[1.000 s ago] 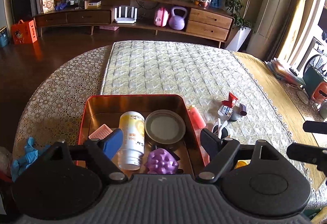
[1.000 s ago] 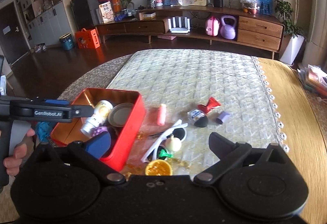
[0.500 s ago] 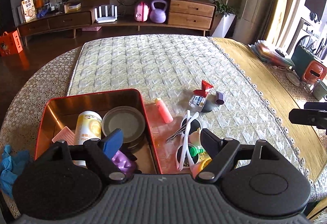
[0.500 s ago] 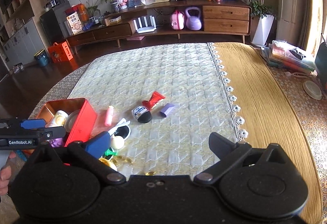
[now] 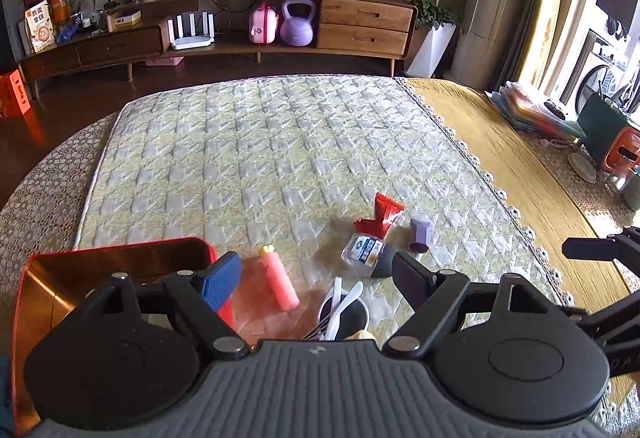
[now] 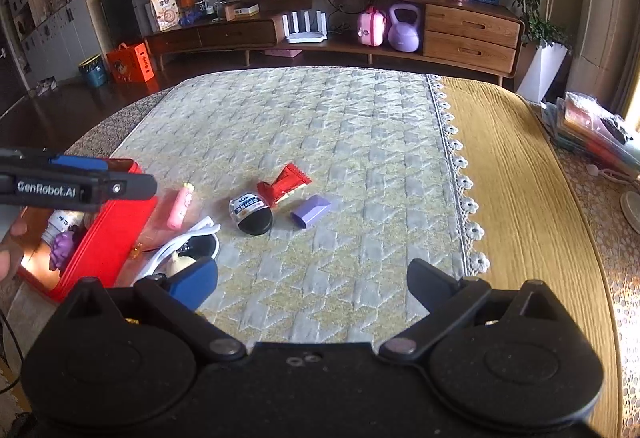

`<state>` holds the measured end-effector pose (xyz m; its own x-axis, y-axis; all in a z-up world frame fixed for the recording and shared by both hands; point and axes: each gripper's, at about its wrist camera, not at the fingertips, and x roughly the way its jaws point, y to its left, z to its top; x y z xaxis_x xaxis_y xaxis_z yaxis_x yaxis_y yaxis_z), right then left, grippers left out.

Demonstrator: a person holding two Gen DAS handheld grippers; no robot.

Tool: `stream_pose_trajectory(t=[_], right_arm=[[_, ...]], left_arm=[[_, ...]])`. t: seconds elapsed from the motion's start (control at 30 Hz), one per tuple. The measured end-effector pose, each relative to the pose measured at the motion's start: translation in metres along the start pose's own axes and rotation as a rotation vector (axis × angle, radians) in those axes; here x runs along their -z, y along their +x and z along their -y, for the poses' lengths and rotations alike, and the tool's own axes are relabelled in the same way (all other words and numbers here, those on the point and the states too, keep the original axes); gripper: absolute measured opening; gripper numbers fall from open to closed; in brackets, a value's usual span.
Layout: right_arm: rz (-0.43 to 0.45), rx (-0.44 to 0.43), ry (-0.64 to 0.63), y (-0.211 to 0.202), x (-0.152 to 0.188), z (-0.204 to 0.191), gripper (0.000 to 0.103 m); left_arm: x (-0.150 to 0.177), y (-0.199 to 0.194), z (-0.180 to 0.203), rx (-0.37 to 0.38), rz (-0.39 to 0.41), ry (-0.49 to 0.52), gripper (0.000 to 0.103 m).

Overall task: Organize rigid objects
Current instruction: 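Grasp the red packet with the left gripper while the right gripper reaches for the purple block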

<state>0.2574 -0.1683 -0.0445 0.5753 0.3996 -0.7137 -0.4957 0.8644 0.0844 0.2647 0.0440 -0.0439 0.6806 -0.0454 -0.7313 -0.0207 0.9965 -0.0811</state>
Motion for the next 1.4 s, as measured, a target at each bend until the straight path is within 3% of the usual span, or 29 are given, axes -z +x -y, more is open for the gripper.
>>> stream_pose_trajectory(t=[0.2, 0.37, 0.73, 0.87, 0.97, 1.1, 1.27, 1.4], right_arm=[[-0.021, -0.027, -0.084, 0.036, -0.006, 0.005, 0.095], [-0.037, -0.077, -0.093, 0.064, -0.013, 0.015, 0.087], [-0.029, -0.114, -0.082, 0.103, -0.016, 0.024, 0.069], [-0.006, -0.115, -0.112, 0.106, -0.017, 0.019, 0.065], [0.008, -0.112, -0.120, 0.106, -0.017, 0.016, 0.060], [0.020, -0.106, -0.131, 0.105, -0.016, 0.013, 0.047], [0.022, -0.081, -0.154, 0.102, -0.015, 0.008, 0.040], [0.027, -0.070, -0.151, 0.096, -0.014, 0.007, 0.040]], left_arm=[[-0.023, 0.041, 0.018, 0.034, -0.039, 0.013, 0.083], [-0.034, 0.080, 0.030, 0.107, -0.120, 0.026, 0.083], [-0.034, 0.131, 0.037, 0.077, -0.161, 0.033, 0.082], [-0.033, 0.138, 0.035, 0.074, -0.174, 0.028, 0.064], [-0.030, 0.139, 0.034, 0.071, -0.165, 0.040, 0.058], [-0.030, 0.139, 0.034, 0.066, -0.153, 0.045, 0.036], [-0.030, 0.135, 0.034, 0.068, -0.143, 0.039, 0.022], [-0.032, 0.129, 0.033, 0.057, -0.131, 0.030, 0.021]])
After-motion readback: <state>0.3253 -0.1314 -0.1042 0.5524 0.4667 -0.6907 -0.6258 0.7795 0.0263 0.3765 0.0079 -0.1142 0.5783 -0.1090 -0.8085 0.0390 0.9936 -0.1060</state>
